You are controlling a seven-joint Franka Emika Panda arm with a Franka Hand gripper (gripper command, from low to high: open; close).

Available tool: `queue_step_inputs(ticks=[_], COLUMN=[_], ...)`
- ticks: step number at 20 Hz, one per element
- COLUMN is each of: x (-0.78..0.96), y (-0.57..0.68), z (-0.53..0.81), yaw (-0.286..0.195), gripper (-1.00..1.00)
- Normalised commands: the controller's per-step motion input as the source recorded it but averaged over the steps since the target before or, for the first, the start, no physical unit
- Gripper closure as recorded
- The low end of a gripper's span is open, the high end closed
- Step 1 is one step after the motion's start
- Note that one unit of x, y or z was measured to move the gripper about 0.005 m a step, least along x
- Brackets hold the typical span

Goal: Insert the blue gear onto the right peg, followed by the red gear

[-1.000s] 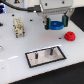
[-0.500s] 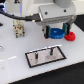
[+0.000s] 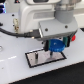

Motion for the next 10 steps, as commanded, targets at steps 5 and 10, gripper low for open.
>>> queue_step_inputs(ticks=[5, 10], x=[0.06, 0.08], y=[-0.1, -0.09], z=[-0.01, 0.41], yaw=[0.0, 0.0], gripper=[1.0, 1.0])
